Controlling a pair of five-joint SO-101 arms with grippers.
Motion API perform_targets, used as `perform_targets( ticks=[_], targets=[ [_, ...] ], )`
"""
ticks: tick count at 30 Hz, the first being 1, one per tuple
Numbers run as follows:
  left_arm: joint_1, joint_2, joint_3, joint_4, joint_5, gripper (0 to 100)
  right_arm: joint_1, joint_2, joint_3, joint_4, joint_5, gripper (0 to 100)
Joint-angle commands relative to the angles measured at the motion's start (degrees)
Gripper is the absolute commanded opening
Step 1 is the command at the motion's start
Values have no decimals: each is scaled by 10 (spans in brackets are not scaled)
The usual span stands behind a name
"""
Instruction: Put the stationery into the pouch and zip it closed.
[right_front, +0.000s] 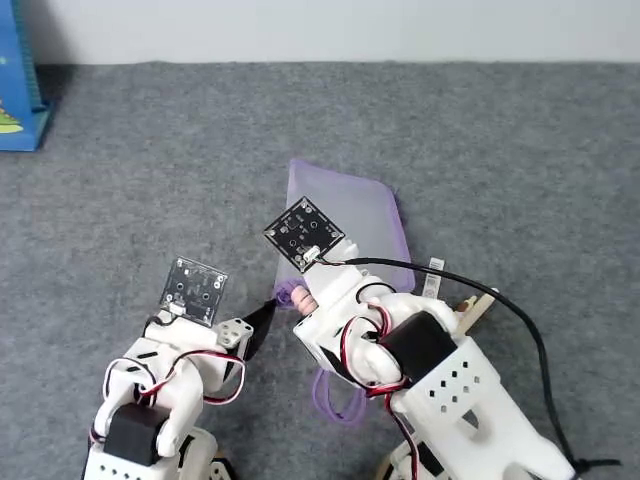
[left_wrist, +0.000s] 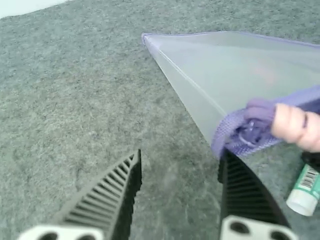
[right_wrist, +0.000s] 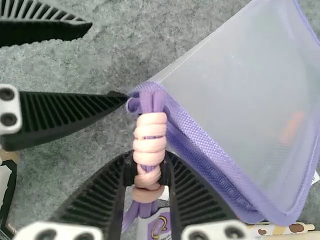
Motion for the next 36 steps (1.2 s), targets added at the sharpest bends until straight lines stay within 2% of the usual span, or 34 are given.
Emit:
perform_targets(
  ticks=[1, 6, 13, 22, 28, 36],
  targets=[
    [4, -4, -36, 5, -1, 245, -4, -23, -4, -9, 4, 8],
    [27, -4, -33, 4, -2, 245, -6, -23, -4, -7, 4, 8],
    [25, -4, 3, -58, -1, 243, -29, -24, -5, 5, 4, 8],
    [25, -4, 22, -86, -1, 243, -46, -60, -5, 25, 4, 9],
    [-14, -4, 44, -122, -1, 243, -47, -138, -5, 64, 5, 8],
    [-13, -4, 43, -121, -1, 243, -47, -145, 10, 77, 35, 9]
  ],
)
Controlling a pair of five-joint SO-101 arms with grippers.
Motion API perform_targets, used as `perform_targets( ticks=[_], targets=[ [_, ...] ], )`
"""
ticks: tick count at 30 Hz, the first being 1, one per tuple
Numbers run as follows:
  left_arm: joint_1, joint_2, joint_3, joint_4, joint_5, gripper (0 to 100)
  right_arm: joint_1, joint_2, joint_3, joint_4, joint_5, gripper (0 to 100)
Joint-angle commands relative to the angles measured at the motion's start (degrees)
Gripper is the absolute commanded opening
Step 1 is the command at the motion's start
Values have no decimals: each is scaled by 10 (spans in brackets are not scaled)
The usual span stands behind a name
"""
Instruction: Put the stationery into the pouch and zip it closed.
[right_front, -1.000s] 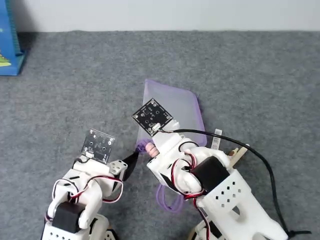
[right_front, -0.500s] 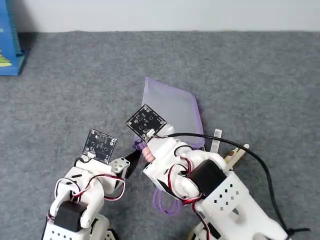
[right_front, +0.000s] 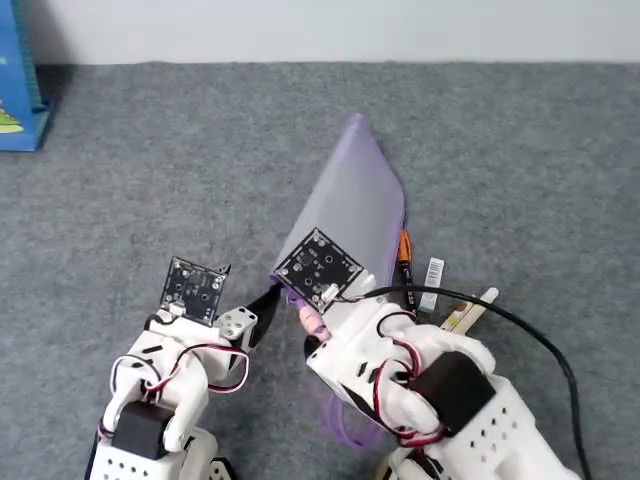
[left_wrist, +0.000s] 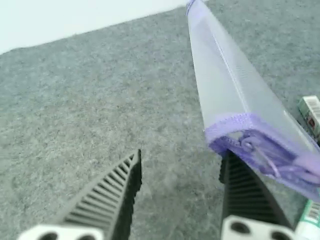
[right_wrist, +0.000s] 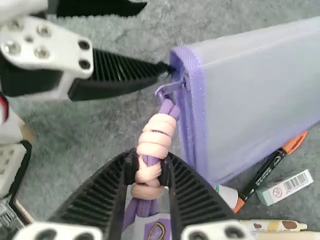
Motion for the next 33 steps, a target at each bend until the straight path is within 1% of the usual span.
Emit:
perform_targets(
  ticks=[1, 5, 9, 19, 25, 33],
  targets=[
    [-11, -1, -4, -11, -2, 243, -9, -22, -4, 3, 19, 9],
    [11, -1, -18, 23, -4, 243, -13, -22, -4, 3, 25, 9],
    [34, -1, -29, 46, -5, 243, -49, -22, -3, 6, 23, 9],
    [33, -1, -35, 48, -6, 243, -52, -21, 12, 6, 27, 9],
    [33, -1, -81, 105, -4, 243, -51, -21, 28, 6, 43, 9],
    [37, -1, -82, 104, -4, 243, -55, -22, 30, 6, 43, 9]
  ],
)
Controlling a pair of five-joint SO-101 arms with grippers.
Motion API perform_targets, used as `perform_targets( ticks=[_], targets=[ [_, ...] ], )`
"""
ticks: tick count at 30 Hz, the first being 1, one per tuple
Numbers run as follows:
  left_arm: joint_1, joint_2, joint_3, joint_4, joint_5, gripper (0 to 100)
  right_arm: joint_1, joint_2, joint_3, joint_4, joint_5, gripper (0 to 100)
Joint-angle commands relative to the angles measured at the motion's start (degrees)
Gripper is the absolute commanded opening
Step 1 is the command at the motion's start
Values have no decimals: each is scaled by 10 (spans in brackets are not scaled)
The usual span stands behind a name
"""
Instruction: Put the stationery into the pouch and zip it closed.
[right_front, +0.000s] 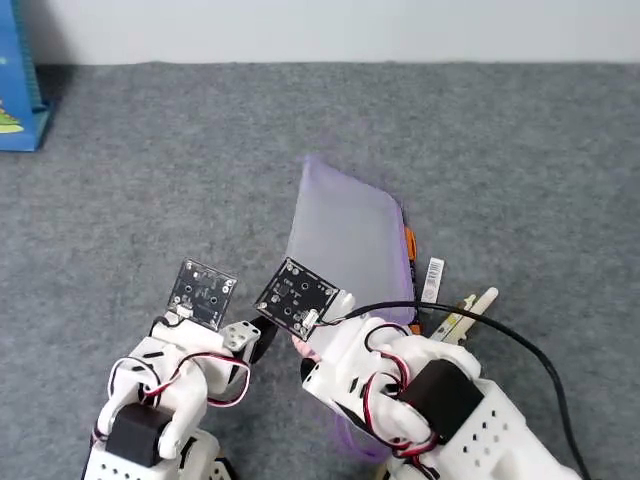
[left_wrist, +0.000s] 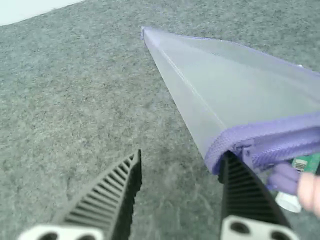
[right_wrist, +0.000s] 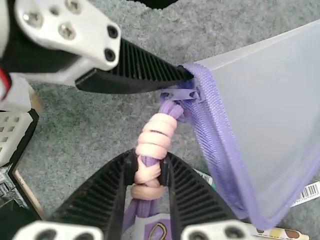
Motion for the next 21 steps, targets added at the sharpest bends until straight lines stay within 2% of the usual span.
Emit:
perform_targets(
  ticks=[1, 8, 16, 21],
  targets=[
    [7, -4, -36, -1, -3, 243, -10, -15, -5, 5, 6, 9],
    [7, -4, 36, -90, -5, 244, -12, -18, -5, 5, 6, 9],
    [7, -4, 50, -96, -5, 243, -64, -19, -9, 21, 2, 9],
    [8, -4, 71, -117, -5, 243, -64, -19, -9, 19, 2, 9]
  ],
)
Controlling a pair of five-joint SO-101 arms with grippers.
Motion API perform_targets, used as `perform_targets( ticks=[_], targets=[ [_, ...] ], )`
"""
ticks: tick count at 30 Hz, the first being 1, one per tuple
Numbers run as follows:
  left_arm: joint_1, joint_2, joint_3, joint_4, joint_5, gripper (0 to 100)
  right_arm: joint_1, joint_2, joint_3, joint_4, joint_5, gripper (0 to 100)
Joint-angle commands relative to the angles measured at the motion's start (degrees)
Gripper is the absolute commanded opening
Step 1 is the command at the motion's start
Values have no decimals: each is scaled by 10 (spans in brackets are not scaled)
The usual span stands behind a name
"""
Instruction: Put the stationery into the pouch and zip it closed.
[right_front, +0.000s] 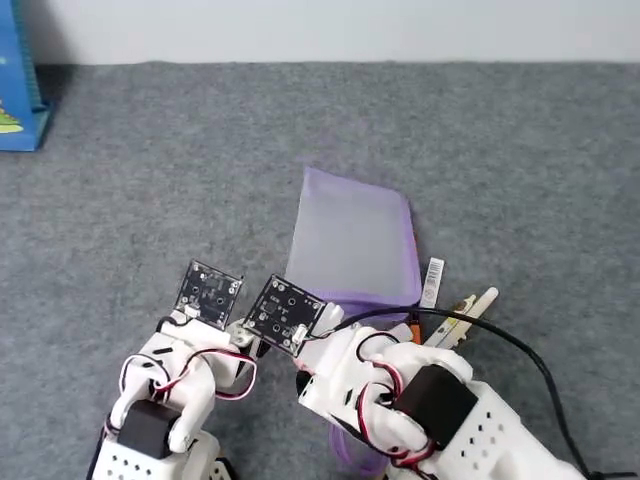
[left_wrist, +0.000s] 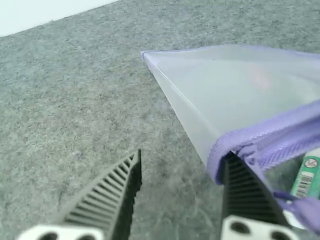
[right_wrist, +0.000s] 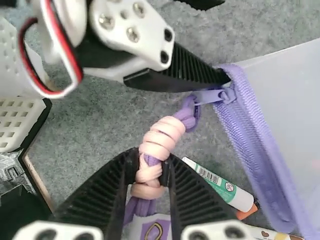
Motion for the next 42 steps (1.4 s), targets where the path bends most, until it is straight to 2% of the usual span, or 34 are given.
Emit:
perform_targets(
  ticks=[1, 5, 10, 15, 21, 26, 33, 42],
  targets=[
    [2, 0, -2, -22, -5, 242, -18, -19, -9, 3, 2, 9],
    [2, 0, -2, -22, -5, 221, -18, -19, -9, 3, 1, 9],
    [2, 0, -3, -24, -22, 94, -18, -34, -9, 1, 1, 9],
    [25, 0, -3, -21, -45, 10, -16, -103, -9, 5, 1, 9],
    [21, 0, -5, -19, -43, 12, 57, -123, -8, -1, 4, 9],
    [-38, 0, -22, -17, -36, 11, 141, -128, -8, -13, 5, 9],
    [-118, 0, -46, -14, -1, 11, 203, -128, -9, -22, 6, 9],
    [-134, -1, -68, 25, -1, 11, 298, -129, -42, -15, 15, 9]
  ],
)
